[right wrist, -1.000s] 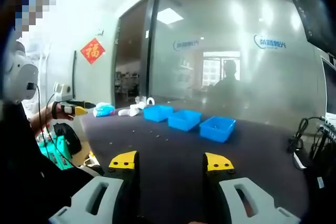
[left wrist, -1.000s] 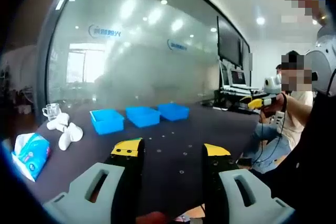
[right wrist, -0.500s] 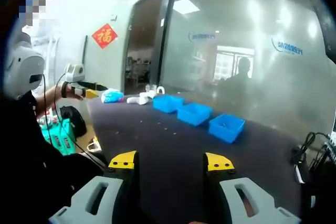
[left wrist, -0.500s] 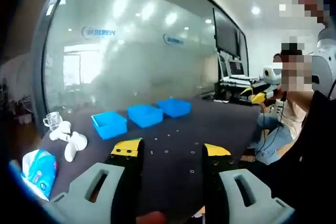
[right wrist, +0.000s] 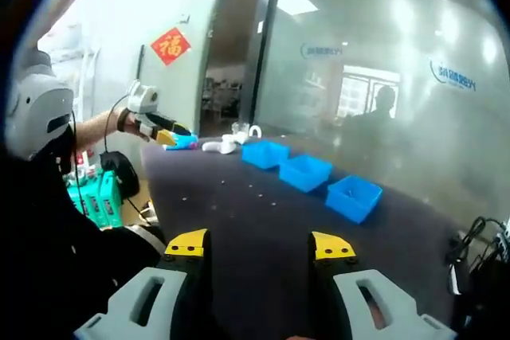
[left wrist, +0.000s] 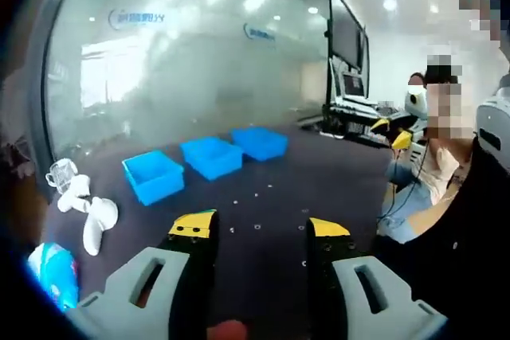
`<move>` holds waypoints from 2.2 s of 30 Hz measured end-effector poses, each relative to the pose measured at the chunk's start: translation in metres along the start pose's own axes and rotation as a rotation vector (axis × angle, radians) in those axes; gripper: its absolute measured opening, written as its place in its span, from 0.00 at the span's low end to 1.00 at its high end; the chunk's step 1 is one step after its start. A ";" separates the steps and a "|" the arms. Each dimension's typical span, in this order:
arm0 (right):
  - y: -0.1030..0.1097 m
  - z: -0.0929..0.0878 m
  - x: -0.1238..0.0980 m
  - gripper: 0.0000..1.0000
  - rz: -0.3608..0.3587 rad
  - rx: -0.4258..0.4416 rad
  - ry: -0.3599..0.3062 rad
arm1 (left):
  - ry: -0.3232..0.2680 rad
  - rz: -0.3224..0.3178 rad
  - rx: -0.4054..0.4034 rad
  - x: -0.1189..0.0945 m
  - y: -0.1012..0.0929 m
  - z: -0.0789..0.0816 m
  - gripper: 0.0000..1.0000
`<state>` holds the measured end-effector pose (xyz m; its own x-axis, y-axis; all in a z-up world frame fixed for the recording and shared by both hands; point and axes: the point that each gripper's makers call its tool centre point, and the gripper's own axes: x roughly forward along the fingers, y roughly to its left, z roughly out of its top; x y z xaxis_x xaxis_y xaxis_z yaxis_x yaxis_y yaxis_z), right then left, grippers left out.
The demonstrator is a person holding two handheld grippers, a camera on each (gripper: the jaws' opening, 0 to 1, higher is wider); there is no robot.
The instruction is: Sort the screws, nuts, and washers into the corresponding bins
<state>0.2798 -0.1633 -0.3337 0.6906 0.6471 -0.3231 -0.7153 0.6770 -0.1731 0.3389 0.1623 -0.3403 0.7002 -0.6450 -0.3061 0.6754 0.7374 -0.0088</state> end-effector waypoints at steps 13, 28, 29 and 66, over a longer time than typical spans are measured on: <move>0.001 -0.004 0.002 0.45 0.016 -0.030 0.046 | 0.151 -0.101 0.035 0.058 0.012 0.005 0.38; -0.018 -0.012 0.009 0.44 -0.021 -0.004 0.124 | 0.301 -0.199 0.082 0.126 0.004 0.000 0.41; -0.019 -0.012 0.010 0.43 -0.020 -0.004 0.122 | 0.301 -0.209 0.077 0.129 0.003 0.000 0.42; -0.019 -0.029 -0.001 0.43 -0.052 0.059 0.131 | 0.670 -0.196 0.160 0.189 0.013 -0.065 0.19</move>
<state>0.2894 -0.1871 -0.3573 0.7036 0.5621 -0.4348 -0.6690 0.7303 -0.1385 0.4648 0.0627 -0.4599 0.3042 -0.4628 -0.8326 0.8359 0.5489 0.0003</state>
